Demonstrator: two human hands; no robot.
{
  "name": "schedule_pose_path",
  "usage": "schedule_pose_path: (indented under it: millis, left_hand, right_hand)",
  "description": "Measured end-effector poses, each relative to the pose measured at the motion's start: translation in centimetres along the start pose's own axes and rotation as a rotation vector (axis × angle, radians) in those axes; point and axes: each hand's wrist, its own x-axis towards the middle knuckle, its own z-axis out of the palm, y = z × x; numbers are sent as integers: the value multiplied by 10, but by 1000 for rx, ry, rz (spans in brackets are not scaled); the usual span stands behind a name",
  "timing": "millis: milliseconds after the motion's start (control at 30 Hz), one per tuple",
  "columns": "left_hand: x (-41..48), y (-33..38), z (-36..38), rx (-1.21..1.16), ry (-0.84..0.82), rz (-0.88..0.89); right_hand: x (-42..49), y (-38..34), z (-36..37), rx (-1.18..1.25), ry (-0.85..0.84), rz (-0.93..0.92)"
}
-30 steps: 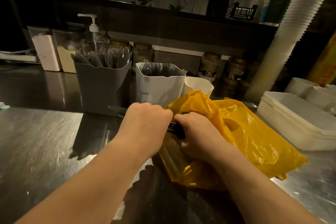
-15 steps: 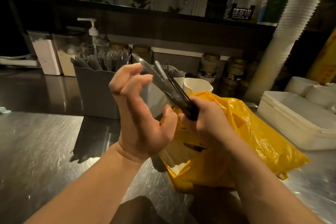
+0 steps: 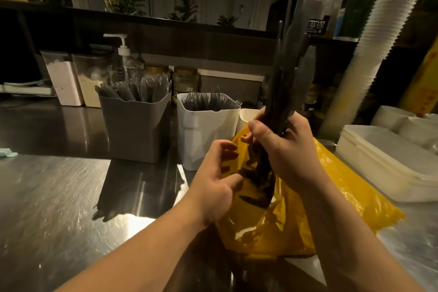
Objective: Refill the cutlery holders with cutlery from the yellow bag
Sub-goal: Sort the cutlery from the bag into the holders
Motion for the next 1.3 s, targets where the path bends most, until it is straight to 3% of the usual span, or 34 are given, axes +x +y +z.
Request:
schedule_pose_path:
  millis: [167, 300, 700, 900, 1000, 1133, 1300]
  left_hand:
    - [3, 1, -3, -29, -93, -5]
    - [5, -8, -2, 146, -158, 33]
    - [12, -27, 10, 450, -70, 33]
    - [10, -27, 9, 176, -109, -98]
    - [8, -25, 9, 90, -47, -115]
    - [12, -21, 2, -93, -88, -186]
    - [12, -13, -2, -104, -9, -233]
  right_hand:
    - [6, -5, 1, 130, 6, 28]
    - [18, -16, -5, 289, 99, 47]
    - [16, -13, -18, 419, 170, 126]
    - [6, -17, -32, 511, 233, 51]
    - [4, -20, -37, 555, 258, 38]
    - [3, -23, -50, 700, 210, 47]
    - [5, -9, -47, 815, 164, 188]
